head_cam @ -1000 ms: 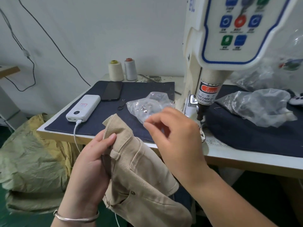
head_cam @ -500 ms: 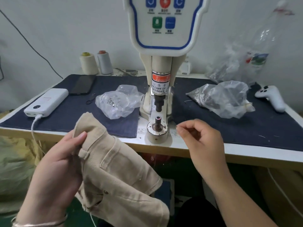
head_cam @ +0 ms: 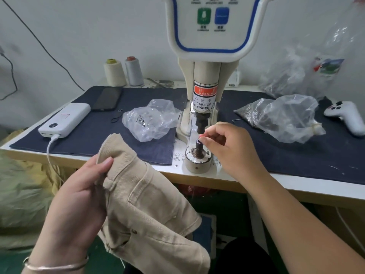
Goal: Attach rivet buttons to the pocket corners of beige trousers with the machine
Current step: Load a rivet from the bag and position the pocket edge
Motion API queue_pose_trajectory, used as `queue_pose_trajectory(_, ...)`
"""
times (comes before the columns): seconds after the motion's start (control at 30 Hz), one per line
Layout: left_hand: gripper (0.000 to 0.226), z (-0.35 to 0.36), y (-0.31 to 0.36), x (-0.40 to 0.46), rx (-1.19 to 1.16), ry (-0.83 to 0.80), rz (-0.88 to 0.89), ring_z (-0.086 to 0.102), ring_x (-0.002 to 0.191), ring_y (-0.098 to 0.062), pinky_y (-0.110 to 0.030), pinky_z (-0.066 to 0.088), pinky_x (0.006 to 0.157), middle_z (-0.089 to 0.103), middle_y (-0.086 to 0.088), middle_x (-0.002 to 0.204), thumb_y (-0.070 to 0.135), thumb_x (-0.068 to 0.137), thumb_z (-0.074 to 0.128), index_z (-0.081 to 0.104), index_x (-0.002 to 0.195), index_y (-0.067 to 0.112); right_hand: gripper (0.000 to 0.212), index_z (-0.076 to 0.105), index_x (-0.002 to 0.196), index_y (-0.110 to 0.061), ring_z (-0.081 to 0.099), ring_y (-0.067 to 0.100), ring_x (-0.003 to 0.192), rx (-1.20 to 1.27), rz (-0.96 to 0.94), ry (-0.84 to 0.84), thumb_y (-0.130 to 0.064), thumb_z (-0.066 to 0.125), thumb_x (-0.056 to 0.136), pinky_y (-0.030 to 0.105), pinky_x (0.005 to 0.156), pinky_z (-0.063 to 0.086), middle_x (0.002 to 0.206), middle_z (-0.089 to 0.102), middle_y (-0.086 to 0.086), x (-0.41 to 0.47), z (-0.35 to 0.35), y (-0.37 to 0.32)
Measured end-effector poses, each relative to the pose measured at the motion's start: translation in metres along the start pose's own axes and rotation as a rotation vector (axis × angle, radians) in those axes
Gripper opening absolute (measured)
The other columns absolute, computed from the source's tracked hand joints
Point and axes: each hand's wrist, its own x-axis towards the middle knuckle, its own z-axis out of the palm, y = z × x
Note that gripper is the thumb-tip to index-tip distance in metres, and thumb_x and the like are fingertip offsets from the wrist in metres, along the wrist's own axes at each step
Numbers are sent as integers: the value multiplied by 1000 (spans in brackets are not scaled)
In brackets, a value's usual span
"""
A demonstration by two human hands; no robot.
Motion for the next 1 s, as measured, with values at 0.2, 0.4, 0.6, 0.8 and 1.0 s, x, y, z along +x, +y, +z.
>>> queue_pose_trajectory(0.2,29,0,-3,2,-42,16,-23,74,91,-21,-37,60,78,75,-9,98,20,84,54,79,99,15,6,69,82,-20,55,2,63,-110,-36,-46,-17,71,86,9,59,40,70,58,-16,3,-4,0)
queue_pose_trajectory(0.4,30,2,-2,1,-42,14,-37,74,92,-21,-38,59,80,75,-9,101,20,84,55,78,102,15,9,68,77,-20,53,6,58,-126,-43,-71,-16,73,83,21,58,44,67,61,-8,7,-6,-2)
queue_pose_trajectory(0.6,29,4,0,-1,-38,8,-37,74,91,-20,-36,59,78,75,-8,99,20,83,55,79,99,16,12,68,73,-21,51,5,55,-108,-33,-70,-15,76,80,25,59,47,63,61,-6,9,-7,-3)
queue_pose_trajectory(0.8,29,6,1,-2,-42,14,-45,74,90,-19,-34,61,76,76,-8,98,20,83,55,79,100,16,16,67,73,-27,53,0,55,-94,-11,-81,-17,76,80,12,55,41,62,61,-11,9,-8,-3)
queue_pose_trajectory(1.0,28,10,1,-3,-44,29,-45,74,85,-18,-31,61,73,76,-7,93,19,82,56,80,95,16,18,65,70,-28,52,3,54,-131,-18,-90,-17,75,80,17,54,42,60,60,-11,11,-9,-6)
